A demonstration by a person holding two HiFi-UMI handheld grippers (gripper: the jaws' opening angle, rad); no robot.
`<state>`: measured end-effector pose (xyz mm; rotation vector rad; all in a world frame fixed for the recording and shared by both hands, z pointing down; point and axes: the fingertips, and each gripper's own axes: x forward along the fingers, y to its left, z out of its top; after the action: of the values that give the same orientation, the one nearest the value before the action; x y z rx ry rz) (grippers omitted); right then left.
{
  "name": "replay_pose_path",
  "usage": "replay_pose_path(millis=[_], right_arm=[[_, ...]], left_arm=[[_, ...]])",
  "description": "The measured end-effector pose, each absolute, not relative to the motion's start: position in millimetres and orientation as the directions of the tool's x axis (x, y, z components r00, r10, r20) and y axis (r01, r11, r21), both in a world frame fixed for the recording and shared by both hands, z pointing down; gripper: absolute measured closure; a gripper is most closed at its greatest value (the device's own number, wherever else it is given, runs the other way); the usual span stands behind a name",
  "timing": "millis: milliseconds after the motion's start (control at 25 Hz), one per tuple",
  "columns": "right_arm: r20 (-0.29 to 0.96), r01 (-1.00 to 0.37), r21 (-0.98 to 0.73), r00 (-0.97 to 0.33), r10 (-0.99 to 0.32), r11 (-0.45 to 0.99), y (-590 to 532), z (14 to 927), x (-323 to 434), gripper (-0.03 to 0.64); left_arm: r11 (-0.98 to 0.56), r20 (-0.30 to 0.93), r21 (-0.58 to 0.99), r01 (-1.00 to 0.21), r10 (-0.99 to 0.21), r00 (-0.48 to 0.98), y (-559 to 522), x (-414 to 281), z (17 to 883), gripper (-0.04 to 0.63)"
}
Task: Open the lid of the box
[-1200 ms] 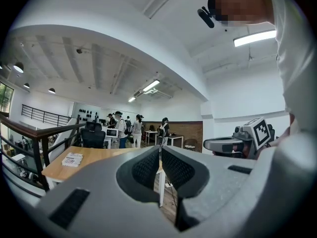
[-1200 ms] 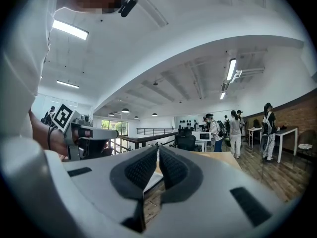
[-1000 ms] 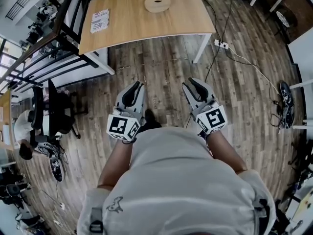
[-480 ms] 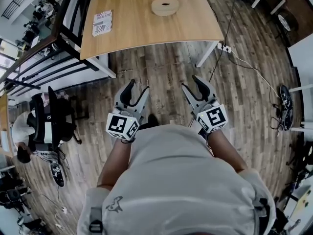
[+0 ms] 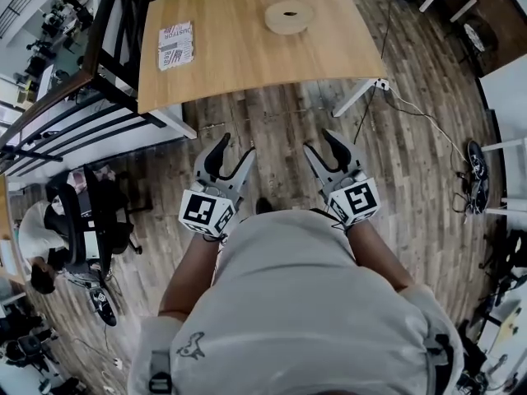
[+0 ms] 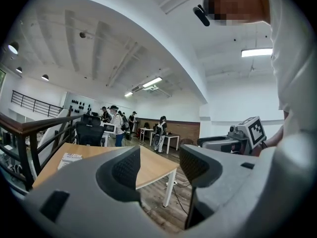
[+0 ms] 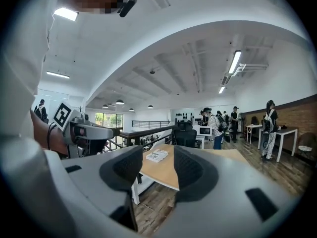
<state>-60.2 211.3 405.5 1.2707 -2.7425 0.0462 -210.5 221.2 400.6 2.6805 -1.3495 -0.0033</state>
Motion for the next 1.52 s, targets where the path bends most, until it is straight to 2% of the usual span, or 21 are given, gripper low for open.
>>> replay_pose_path(millis=[360,680,1080,1520], right_arm=[[0.137,-0.755,0.019,-0.647,-0.750,0.655,178,415,-72,0.411],[0.111,-0.730,0.016,-0.678,-0.727,0.683,117,413,-50,0.411],[0.089,-0.708,0.023,-0.702,-0.707,0.706,16,403,31,0.411],[0.065,-0.730,0.025,-0.681,-0.729,0.683,-55,399,130,0.411]], left_arm=[[-0.591,0.071,0.137,-0.795,-0.794,0.603,192,-218,409,0.357],[-0.559,0.078,0.121,-0.820,-0.818,0.569,141,-198,410,0.357],[-0.521,0.081,0.125,-0.845,-0.843,0.532,50,-123,408,0.357],[-0.556,0.084,0.102,-0.825,-0.822,0.564,-23,-26,407,0.357]])
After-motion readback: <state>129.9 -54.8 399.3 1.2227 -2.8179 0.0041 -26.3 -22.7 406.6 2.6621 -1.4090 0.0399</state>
